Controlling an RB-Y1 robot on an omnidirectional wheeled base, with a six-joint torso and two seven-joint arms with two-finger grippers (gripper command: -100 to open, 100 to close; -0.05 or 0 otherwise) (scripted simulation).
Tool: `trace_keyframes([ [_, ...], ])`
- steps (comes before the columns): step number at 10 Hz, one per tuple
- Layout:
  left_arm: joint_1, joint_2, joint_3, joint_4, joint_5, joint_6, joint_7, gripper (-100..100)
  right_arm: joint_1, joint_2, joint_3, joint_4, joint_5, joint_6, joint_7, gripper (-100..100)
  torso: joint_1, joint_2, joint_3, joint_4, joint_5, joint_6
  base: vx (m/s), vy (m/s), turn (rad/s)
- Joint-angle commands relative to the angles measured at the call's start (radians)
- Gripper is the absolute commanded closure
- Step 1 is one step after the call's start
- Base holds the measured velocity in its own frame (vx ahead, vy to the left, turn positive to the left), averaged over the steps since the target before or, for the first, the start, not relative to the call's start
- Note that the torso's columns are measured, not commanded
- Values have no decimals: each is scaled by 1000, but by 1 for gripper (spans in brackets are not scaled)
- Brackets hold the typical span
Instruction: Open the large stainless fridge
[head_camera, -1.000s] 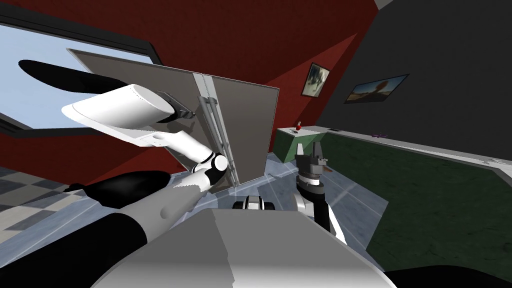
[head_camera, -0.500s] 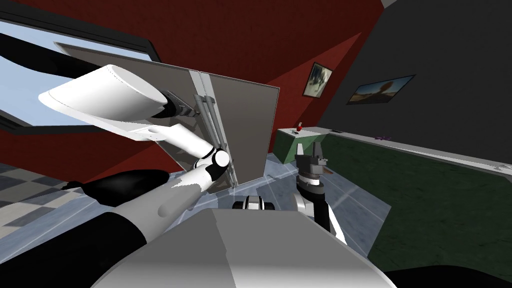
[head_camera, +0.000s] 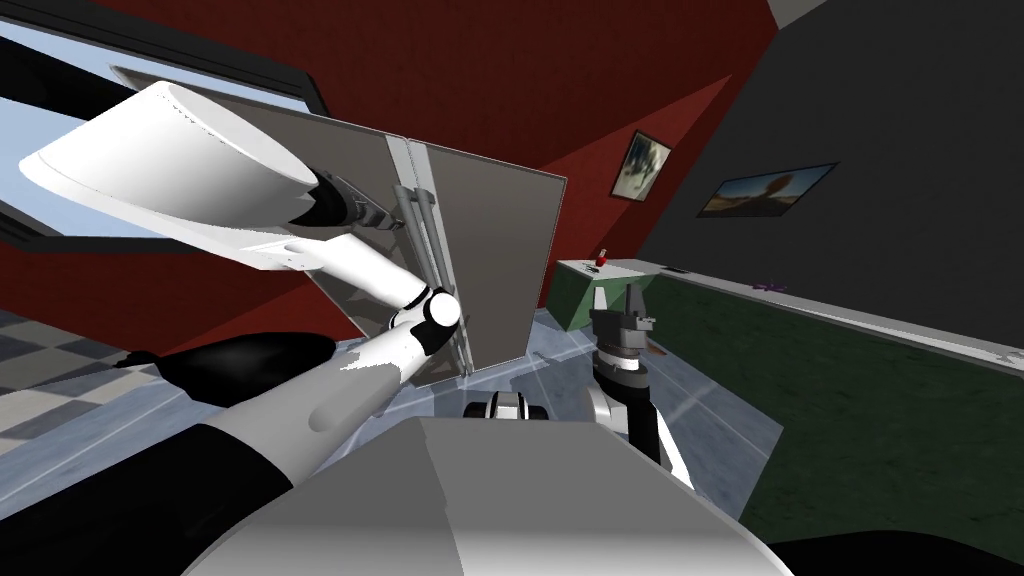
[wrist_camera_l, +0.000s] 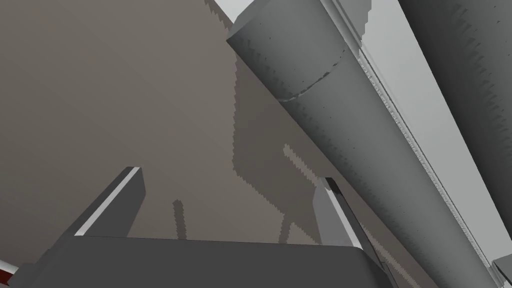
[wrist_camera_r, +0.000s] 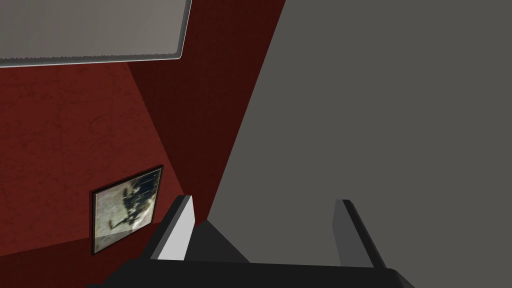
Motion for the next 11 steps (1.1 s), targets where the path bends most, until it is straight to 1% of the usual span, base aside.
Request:
trace_keyframes([
  [1,-48,-11,-3,15,-4,65,10,-100,0,0,0,0,0,0,0,0,-3,0,0,0,-2,1,17,-25,28],
  [2,-48,-11,-3,15,-4,69,10,-100,0,0,0,0,0,0,0,0,-6,1,0,2,-4,3,15,-19,18],
  [3,-70,-9,0,20,-9,95,15,-100,0,0,0,0,0,0,0,0,-8,0,0,1,-5,4,23,-25,-1],
  [4,-70,-9,0,20,-9,95,15,-100,0,0,0,0,0,0,0,0,-11,0,-1,2,-7,5,23,-27,13],
  [7,-112,-2,5,30,-19,143,24,-100,0,0,0,0,0,0,0,0,-19,1,-1,4,-12,8,20,-35,9],
  [8,-95,16,19,30,-28,121,21,-100,0,0,0,0,0,0,0,0,-20,0,-2,4,-13,9,5,27,96],
  [9,-67,14,52,11,-32,104,30,-100,0,0,0,0,0,0,0,0,-13,1,-1,4,-10,5,15,150,-6],
  [11,-42,5,79,-7,-32,90,40,-100,0,0,0,0,0,0,0,0,14,-3,-4,1,4,-3,40,180,-121],
])
